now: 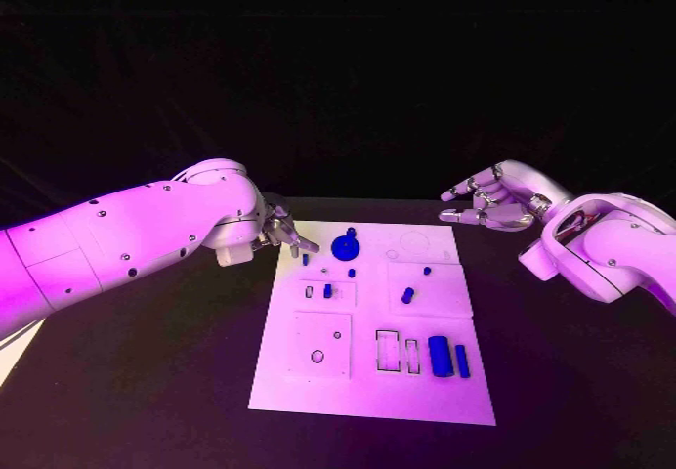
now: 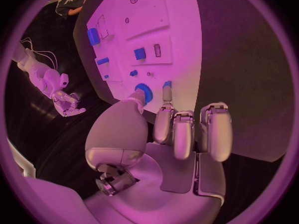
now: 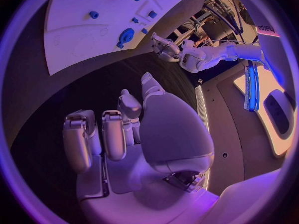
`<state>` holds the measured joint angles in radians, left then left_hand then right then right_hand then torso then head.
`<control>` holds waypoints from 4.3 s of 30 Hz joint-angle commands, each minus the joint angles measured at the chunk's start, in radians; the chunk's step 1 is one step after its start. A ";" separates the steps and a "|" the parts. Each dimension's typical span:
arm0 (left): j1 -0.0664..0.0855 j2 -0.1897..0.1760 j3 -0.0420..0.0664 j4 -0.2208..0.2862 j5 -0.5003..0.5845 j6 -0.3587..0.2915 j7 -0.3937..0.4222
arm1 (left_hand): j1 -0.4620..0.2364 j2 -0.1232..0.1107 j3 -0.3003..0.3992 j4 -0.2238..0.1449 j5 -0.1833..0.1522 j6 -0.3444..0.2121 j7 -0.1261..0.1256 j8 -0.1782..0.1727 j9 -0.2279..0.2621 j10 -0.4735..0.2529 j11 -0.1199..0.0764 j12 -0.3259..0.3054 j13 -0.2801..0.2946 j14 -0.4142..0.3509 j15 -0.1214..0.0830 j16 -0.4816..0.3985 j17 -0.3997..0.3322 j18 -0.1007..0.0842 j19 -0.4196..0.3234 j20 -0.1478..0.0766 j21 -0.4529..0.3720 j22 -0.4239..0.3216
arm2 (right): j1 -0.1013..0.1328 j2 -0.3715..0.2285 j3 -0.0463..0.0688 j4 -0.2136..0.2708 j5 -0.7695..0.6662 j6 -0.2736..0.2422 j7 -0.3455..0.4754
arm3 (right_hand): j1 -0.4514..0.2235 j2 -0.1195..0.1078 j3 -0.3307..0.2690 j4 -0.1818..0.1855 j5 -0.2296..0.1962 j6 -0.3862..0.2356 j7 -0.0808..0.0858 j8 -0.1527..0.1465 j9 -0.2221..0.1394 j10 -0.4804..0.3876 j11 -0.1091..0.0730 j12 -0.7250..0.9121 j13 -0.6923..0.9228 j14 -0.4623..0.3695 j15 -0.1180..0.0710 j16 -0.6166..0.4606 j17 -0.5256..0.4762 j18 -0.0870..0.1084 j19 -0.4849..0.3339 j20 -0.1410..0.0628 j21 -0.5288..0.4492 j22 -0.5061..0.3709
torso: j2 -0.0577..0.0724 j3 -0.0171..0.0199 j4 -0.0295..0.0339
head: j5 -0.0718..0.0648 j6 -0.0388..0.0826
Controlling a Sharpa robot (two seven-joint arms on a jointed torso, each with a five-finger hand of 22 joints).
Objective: Assemble the parts on the task board
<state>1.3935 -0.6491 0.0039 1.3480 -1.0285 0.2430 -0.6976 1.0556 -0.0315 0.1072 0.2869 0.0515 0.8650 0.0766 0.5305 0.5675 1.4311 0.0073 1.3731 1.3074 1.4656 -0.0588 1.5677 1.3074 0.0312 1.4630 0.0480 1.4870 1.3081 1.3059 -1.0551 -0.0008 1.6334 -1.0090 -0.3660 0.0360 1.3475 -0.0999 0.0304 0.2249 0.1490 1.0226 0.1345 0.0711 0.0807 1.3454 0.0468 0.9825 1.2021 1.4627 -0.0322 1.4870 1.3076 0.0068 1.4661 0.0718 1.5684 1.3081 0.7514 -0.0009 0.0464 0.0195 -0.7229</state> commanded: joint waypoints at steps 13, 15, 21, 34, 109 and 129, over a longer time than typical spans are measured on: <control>0.006 0.111 -0.024 -0.169 -0.055 0.100 -0.032 | 0.006 -0.002 -0.017 0.004 0.003 0.016 -0.002 0.013 -0.002 0.005 -0.006 0.005 0.051 0.105 -0.002 0.003 0.263 -0.003 0.062 0.000 0.006 0.138 | -0.001 0.007 0.000 -0.002 -0.004 0.003 0.006 | -0.003 0.007 -0.009 -0.001 0.004 -0.008 -0.001 0.002 -0.001 -0.004 0.000 -0.001 0.000 0.079 0.006 -0.005 0.139 -0.007 0.105 0.009 0.002 0.263 | -0.001 -0.0005 0.0012 | 0.002 -0.001; 0.004 0.118 -0.026 -0.179 -0.066 0.101 -0.027 | 0.004 -0.002 -0.018 0.004 0.003 0.017 -0.003 0.014 -0.003 0.005 -0.007 0.006 0.051 0.105 -0.002 0.003 0.263 -0.003 0.062 0.000 0.006 0.138 | -0.001 0.007 0.000 -0.002 -0.004 0.003 0.007 | -0.003 0.007 -0.009 -0.001 0.004 -0.008 -0.001 0.002 -0.001 -0.004 0.000 -0.001 0.000 0.079 0.006 -0.005 0.139 -0.007 0.105 0.009 0.002 0.263 | -0.001 -0.0001 0.0014 | 0.002 0.000; 0.003 0.129 -0.030 -0.196 -0.085 0.104 -0.019 | 0.001 0.000 -0.023 0.004 0.003 0.021 -0.004 0.018 -0.003 0.007 -0.008 0.008 0.054 0.105 -0.003 0.003 0.263 -0.004 0.063 -0.001 0.008 0.141 | -0.001 0.008 0.000 -0.002 -0.004 0.003 0.007 | -0.003 0.007 -0.009 -0.001 0.004 -0.008 -0.001 0.002 -0.001 -0.004 0.000 -0.001 0.000 0.079 0.006 -0.005 0.139 -0.007 0.105 0.009 0.002 0.263 | -0.001 0.0006 0.0025 | 0.004 -0.001; 0.001 0.141 -0.032 -0.203 -0.090 0.121 -0.009 | 0.026 0.010 -0.026 -0.003 0.003 0.029 -0.010 0.033 -0.002 0.009 -0.014 0.010 0.055 0.105 -0.008 0.003 0.263 -0.004 0.064 -0.006 0.009 0.143 | -0.001 0.011 0.000 -0.003 -0.004 0.005 0.007 | -0.003 0.007 -0.009 -0.001 0.004 -0.008 -0.001 0.002 -0.001 -0.004 0.000 -0.001 0.000 0.079 0.006 -0.005 0.139 -0.007 0.105 0.009 0.002 0.263 | -0.002 0.0005 0.0013 | 0.005 -0.002; -0.073 -0.047 -0.039 0.112 -0.043 -0.198 0.012 | 0.165 0.010 0.460 -0.177 -0.004 -0.052 -0.036 0.216 0.098 0.005 -0.038 0.001 0.046 0.105 -0.030 0.003 0.263 -0.004 0.063 -0.029 0.006 0.148 | -0.002 0.024 -0.003 -0.021 -0.004 0.031 -0.001 | 0.001 0.010 -0.014 -0.001 0.009 -0.009 -0.001 0.002 -0.001 -0.006 0.000 -0.006 -0.003 0.078 0.006 -0.008 0.136 -0.007 0.105 0.008 0.002 0.263 | -0.005 -0.0007 0.0045 | 0.003 -0.009; -0.113 -0.083 -0.040 0.215 -0.115 -0.213 0.006 | 0.141 -0.003 0.479 -0.168 -0.004 -0.046 -0.040 0.237 0.108 0.008 -0.041 0.003 0.047 0.105 -0.033 0.003 0.263 -0.005 0.064 -0.032 0.008 0.152 | -0.006 0.029 -0.004 -0.025 -0.004 0.034 0.001 | 0.001 0.010 -0.014 -0.001 0.009 -0.009 -0.001 0.002 -0.001 -0.006 0.000 -0.006 -0.003 0.078 0.006 -0.008 0.136 -0.007 0.105 0.008 0.002 0.263 | -0.003 0.0002 0.0011 | 0.009 -0.011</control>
<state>1.2810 -0.7339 -0.0362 1.5589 -1.1143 0.0405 -0.6903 1.1978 -0.0440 0.5580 0.1404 0.0450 0.8091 0.0499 0.7620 0.6276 1.4383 -0.0253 1.3701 1.3077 1.4656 -0.0876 1.5677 1.3075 0.0314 1.4667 0.0228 1.4908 1.3074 1.3010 -1.0271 -0.0043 1.6090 -1.0087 -0.3460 0.0342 1.3475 -0.0999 0.0209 0.2234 0.1546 1.0226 0.1346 0.0711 0.0808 1.3455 0.0468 0.9825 1.2006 1.4628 -0.0323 1.4815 1.3076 0.0068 1.4661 0.0718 1.5684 1.3075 0.7476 -0.0014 0.0496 0.0273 -0.7335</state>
